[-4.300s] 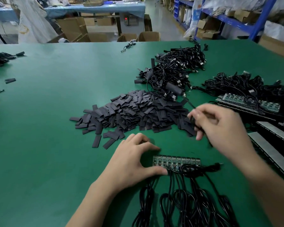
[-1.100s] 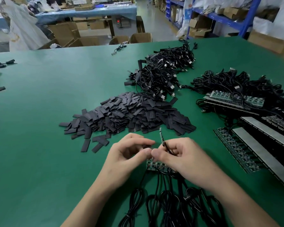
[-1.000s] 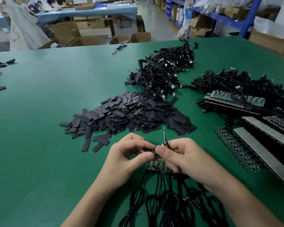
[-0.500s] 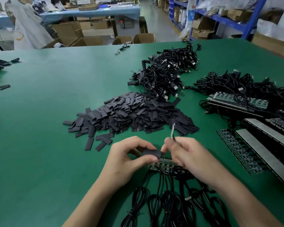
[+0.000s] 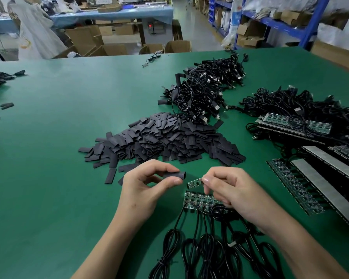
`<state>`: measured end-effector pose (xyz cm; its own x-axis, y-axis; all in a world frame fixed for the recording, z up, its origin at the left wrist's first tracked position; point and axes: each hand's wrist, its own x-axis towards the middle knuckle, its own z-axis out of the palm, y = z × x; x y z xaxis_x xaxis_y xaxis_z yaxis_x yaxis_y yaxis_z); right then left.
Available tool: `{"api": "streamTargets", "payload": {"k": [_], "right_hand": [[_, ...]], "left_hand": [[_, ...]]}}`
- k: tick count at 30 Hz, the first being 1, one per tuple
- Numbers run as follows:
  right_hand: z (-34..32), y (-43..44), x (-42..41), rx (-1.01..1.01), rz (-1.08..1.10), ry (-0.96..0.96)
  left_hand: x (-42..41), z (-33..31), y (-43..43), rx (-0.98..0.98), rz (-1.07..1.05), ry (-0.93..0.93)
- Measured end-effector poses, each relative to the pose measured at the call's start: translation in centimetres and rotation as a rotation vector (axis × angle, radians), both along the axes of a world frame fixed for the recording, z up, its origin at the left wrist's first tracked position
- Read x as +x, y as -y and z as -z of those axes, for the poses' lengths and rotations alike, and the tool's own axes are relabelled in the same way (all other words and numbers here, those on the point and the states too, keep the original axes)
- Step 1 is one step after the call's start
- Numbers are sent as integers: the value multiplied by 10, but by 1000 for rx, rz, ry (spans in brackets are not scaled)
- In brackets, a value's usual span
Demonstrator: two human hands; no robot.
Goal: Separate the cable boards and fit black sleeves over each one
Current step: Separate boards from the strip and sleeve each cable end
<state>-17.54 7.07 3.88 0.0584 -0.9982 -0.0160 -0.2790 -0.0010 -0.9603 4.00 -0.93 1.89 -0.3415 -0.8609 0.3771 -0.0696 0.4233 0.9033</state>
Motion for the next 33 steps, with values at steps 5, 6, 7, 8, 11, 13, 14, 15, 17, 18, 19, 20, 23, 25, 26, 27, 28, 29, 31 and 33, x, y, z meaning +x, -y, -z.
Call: {"api": "streamTargets", "payload": {"k": [5, 6, 7, 8, 11, 13, 14, 15, 17, 18, 19, 20, 23, 25, 26, 27, 28, 29, 31, 33], "right_hand": [[-3, 0, 1, 45, 0, 122], [-3, 0, 0, 53, 9, 133], [-3, -1, 0, 60, 18, 141], [-3, -1, 1, 68, 27, 147], [-3, -1, 1, 94, 50, 170], [-3, 0, 2, 104, 59, 175], [-3, 0, 2, 107, 66, 174], [-2, 0, 1, 109, 73, 173], [-2, 0, 2, 111, 87, 180], [-1, 0, 2, 111, 92, 186], [-1, 0, 2, 111, 95, 190], [-1, 1, 2, 111, 95, 190], [-1, 0, 2, 120, 91, 182], [-1, 0, 2, 132, 82, 183], [0, 0, 2, 139, 75, 183], [0, 0, 3, 144, 71, 183], [0, 0, 3, 148, 70, 182], [1, 1, 3, 150, 73, 183], [2, 1, 3, 154, 82, 188], [2, 1, 3, 159, 79, 190]], "left_hand": [[-1, 0, 0, -66, 24, 32], [-2, 1, -1, -75, 26, 33], [-2, 2, -1, -85, 27, 34], [-2, 2, -1, -98, 28, 37], [-2, 3, -1, -144, 29, 48], [-2, 2, -1, -176, 23, 57], [-2, 2, -1, -193, 20, 62], [-2, 2, -2, -207, 18, 69], [-3, 1, -3, -229, 16, 84], [-3, 1, -3, -240, 12, 92], [-3, 2, -4, -254, 6, 98], [-4, 2, -4, -270, -5, 104], [-4, 4, -5, -328, -50, 125], [-5, 5, -6, -345, -71, 137], [-5, 5, -6, -351, -78, 140], [-5, 5, -6, -355, -83, 143], [-4, 6, -6, -358, -85, 149], [-4, 6, -6, -360, -85, 156], [-4, 7, -6, -364, -85, 169], [-5, 8, -5, -370, -99, 175]]}}
